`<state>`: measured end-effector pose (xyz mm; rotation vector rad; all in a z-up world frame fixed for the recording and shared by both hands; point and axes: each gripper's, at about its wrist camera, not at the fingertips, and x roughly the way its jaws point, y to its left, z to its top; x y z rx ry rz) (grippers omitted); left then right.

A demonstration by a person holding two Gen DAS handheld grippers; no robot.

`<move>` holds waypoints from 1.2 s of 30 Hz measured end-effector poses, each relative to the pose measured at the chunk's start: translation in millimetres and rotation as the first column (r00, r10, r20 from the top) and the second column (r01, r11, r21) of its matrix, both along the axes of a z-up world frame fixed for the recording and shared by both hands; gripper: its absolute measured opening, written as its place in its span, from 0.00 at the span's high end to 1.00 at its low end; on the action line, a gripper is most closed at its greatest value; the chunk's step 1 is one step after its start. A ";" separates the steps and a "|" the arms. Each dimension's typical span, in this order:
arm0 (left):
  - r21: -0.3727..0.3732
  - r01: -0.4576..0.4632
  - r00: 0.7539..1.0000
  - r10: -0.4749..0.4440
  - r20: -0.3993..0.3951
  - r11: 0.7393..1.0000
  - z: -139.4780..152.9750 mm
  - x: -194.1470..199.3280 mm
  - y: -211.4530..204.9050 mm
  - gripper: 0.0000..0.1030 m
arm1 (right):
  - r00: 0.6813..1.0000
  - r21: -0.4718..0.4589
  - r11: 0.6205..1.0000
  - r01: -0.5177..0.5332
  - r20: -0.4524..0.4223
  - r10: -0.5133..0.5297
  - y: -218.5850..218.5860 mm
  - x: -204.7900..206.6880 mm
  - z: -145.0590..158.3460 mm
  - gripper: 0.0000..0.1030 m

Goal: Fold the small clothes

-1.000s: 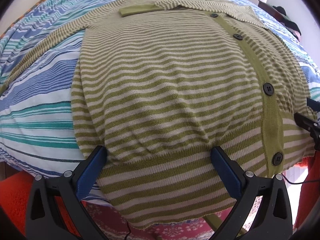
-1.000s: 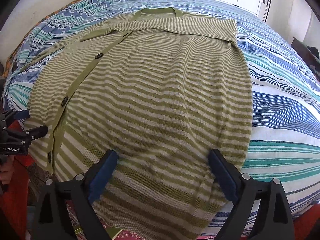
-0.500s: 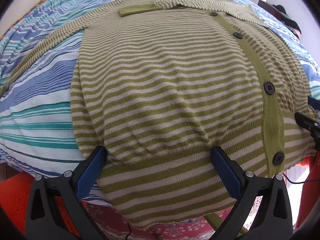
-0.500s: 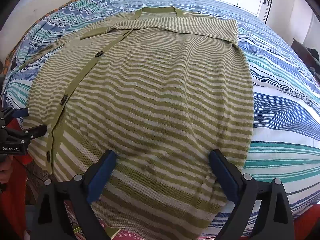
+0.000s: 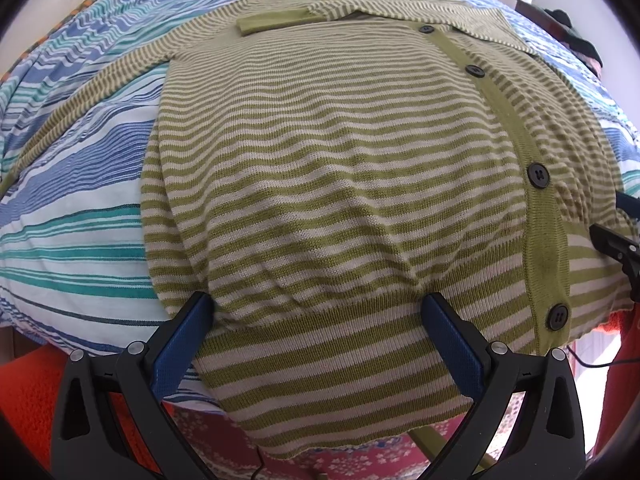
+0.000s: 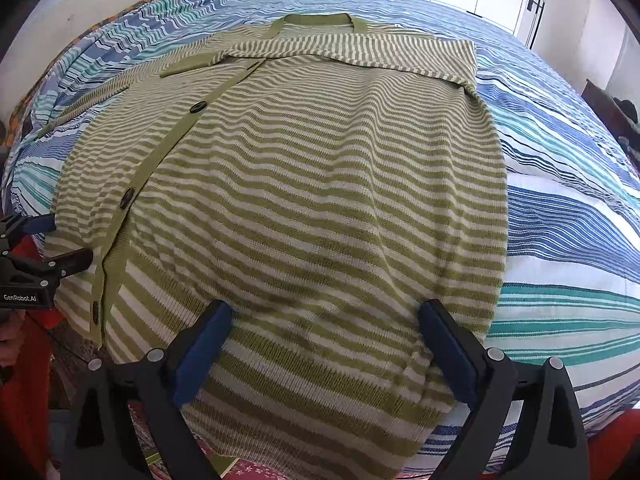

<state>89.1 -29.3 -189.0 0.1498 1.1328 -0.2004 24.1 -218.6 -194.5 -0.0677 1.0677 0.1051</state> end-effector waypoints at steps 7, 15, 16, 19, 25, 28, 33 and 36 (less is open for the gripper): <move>0.000 0.000 1.000 0.000 0.000 1.000 -0.2 0.2 -0.2 0.00 | 1.000 0.000 1.000 0.000 0.000 0.000 0.2 0.0 -0.2 0.08; -0.197 -0.135 0.989 0.146 0.039 0.971 63.6 13.2 58.1 0.01 | 1.000 0.000 1.000 -0.001 0.002 0.001 -0.1 -0.8 -0.1 0.08; -0.241 -0.178 0.980 0.194 0.046 0.954 72.4 18.1 79.3 0.01 | 1.000 -0.002 1.000 -0.001 0.002 0.001 -0.2 -0.7 -0.1 0.08; -0.361 -0.333 0.931 0.364 0.017 0.871 82.5 39.1 157.9 0.01 | 1.000 -0.006 1.000 0.000 0.000 0.000 0.1 0.5 -0.6 0.07; -0.519 -0.652 0.693 0.712 -0.114 0.552 59.8 75.8 327.0 0.02 | 1.000 -0.015 1.000 0.003 -0.001 -0.003 1.7 2.1 -1.2 0.05; -0.530 -0.711 0.617 0.771 -0.158 0.461 46.1 94.2 372.2 0.10 | 1.000 -0.020 1.000 0.004 -0.001 -0.004 2.1 1.8 -1.8 0.05; -0.539 -0.747 0.561 0.804 -0.195 0.390 34.1 133.5 409.6 0.21 | 1.000 -0.029 1.000 0.007 -0.007 -0.007 3.3 3.5 -2.8 0.04; -0.522 -0.780 0.509 0.836 -0.206 0.346 24.2 156.6 424.2 0.21 | 1.000 -0.038 0.999 0.012 -0.011 -0.012 4.9 5.1 -3.9 0.03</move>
